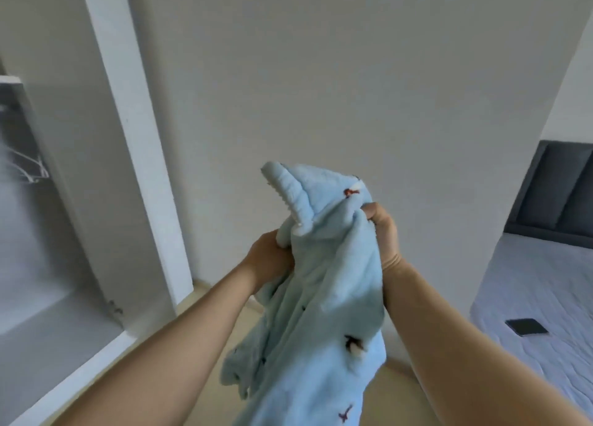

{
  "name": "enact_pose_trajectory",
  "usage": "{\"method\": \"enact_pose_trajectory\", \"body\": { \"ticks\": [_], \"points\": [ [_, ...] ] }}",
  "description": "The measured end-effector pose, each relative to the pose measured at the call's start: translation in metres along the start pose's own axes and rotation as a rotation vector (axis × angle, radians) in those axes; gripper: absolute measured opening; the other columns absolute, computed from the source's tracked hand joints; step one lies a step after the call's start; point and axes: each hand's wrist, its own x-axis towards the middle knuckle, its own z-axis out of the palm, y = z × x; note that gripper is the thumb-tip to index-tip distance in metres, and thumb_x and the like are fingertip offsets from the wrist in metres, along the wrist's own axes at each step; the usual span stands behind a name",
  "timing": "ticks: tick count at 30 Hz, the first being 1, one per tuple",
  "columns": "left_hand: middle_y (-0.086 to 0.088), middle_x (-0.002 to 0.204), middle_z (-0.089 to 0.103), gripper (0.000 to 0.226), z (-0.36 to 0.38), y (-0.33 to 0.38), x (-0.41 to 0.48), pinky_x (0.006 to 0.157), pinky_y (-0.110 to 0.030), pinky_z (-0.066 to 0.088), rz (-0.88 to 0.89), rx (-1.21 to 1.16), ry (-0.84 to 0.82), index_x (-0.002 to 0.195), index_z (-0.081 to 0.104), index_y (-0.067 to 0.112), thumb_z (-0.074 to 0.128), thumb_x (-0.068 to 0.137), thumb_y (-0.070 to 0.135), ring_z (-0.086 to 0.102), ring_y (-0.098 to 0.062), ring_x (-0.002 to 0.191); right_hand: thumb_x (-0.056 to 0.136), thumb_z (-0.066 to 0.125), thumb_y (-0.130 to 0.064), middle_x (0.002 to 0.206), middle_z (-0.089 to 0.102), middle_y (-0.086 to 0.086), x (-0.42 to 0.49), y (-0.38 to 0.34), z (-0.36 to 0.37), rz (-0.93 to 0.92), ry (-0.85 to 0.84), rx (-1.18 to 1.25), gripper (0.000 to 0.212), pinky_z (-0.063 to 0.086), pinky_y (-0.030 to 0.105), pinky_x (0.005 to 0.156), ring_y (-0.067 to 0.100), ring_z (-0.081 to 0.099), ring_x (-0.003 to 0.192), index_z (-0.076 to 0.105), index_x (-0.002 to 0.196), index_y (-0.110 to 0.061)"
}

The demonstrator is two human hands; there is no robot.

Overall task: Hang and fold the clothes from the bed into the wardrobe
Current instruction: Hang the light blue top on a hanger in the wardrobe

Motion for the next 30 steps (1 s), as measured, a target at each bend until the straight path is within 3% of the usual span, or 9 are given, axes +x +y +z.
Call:
{"method": "enact_pose_trajectory", "body": {
  "ticks": [3,5,7,10,13,16,21,24,30],
  "points": [
    [-0.003,0.104,0.064,0.018,-0.051,-0.022,-0.002,0.081,-0.031,0.046,-0.078,0.101,0.273,0.1,0.061,0.022,0.055,0.084,0.028,0.058,-0.024,0.097,0.047,0.058,-0.019,0.055,0.062,0.006,0.033,0.029,0.013,0.045,0.03,0.01,0.018,0.052,0.02,0.052,0.019,0.062,0.05,0.069,0.058,-0.009],
    [0.0,0.085,0.061,0.002,-0.087,-0.035,-0.007,0.067,-0.027,0.039,-0.1,0.154,0.467,0.08,0.055,0.025,0.056,0.082,0.026,0.054,-0.023,0.083,0.058,0.058,-0.018,0.056,0.062,0.005,0.056,0.05,0.022,0.109,0.053,-0.067,0.013,0.05,0.024,0.058,0.019,0.06,0.05,0.067,0.066,-0.011],
    [0.001,0.074,0.057,0.016,-0.122,-0.049,-0.014,0.062,-0.027,0.036,-0.118,0.168,0.625,0.067,0.048,0.022,0.058,0.079,0.022,0.054,-0.026,0.078,0.08,0.046,-0.014,0.051,0.061,0.005,0.078,0.078,0.038,0.22,0.067,-0.244,0.022,0.045,0.027,0.059,0.019,0.059,0.047,0.063,0.068,-0.01],
    [-0.002,0.071,0.057,0.018,-0.165,-0.067,-0.025,0.062,-0.029,0.039,-0.135,0.204,0.768,0.065,0.05,0.019,0.062,0.076,0.013,0.059,-0.031,0.081,0.085,0.049,-0.01,0.05,0.062,0.006,0.109,0.129,0.072,0.374,0.11,-0.432,0.022,0.047,0.03,0.059,0.025,0.056,0.055,0.06,0.065,-0.009],
    [-0.007,0.087,0.064,0.01,-0.187,-0.08,-0.029,0.067,-0.027,0.043,-0.201,0.251,0.829,0.085,0.063,0.013,0.058,0.078,0.008,0.058,-0.028,0.087,0.086,0.048,0.0,0.075,0.059,0.014,0.14,0.176,0.092,0.324,0.095,-0.807,0.023,0.049,0.034,0.065,0.025,0.051,0.067,0.058,0.067,-0.008],
    [-0.005,0.09,0.062,0.019,-0.21,-0.092,-0.026,0.072,-0.027,0.046,-0.295,0.297,0.862,0.087,0.061,0.017,0.055,0.075,0.005,0.058,-0.028,0.089,0.084,0.042,0.006,0.076,0.049,0.007,0.156,0.197,0.121,0.228,0.042,-0.81,0.027,0.035,0.024,0.055,0.022,0.043,0.066,0.06,0.104,-0.002],
    [-0.004,0.09,0.061,0.018,-0.259,-0.114,-0.006,0.067,-0.025,0.044,-0.441,0.321,0.927,0.084,0.059,0.019,0.062,0.071,0.008,0.058,-0.026,0.086,0.063,0.063,-0.029,0.1,0.058,0.0,0.182,0.208,0.193,0.275,-0.487,-0.556,0.059,0.041,0.023,0.07,0.012,0.055,0.086,0.046,0.119,-0.02],
    [-0.002,0.088,0.06,0.018,-0.291,-0.12,0.007,0.065,-0.024,0.042,-0.472,0.406,0.954,0.084,0.06,0.019,0.065,0.069,0.01,0.057,-0.025,0.085,0.069,0.067,-0.015,0.088,0.06,0.001,0.205,0.224,0.224,0.197,-0.703,-0.669,0.041,0.045,0.023,0.068,0.013,0.057,0.077,0.053,0.108,-0.015],
    [-0.002,0.086,0.061,0.014,-0.34,-0.131,0.004,0.073,-0.028,0.043,-0.45,0.505,0.889,0.077,0.061,0.015,0.071,0.068,0.015,0.056,-0.021,0.088,0.084,0.045,0.003,0.072,0.049,0.004,0.284,0.251,0.246,0.19,-0.49,-0.741,0.013,0.04,0.022,0.053,0.016,0.046,0.064,0.054,0.088,-0.005]
  ]
}}
